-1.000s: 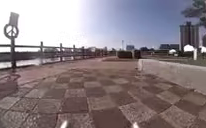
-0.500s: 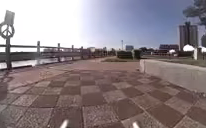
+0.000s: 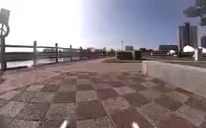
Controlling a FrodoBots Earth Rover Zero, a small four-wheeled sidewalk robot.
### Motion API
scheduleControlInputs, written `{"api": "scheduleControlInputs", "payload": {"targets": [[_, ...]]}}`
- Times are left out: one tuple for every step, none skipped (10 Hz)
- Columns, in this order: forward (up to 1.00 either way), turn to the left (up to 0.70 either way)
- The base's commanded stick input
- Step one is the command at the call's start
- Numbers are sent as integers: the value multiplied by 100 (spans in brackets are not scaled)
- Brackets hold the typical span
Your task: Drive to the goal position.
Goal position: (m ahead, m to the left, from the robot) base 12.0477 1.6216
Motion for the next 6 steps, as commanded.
{"api": "scheduleControlInputs", "payload": {"targets": [[50,4],[50,6],[50,1],[50,0],[50,0],[50,0]]}}
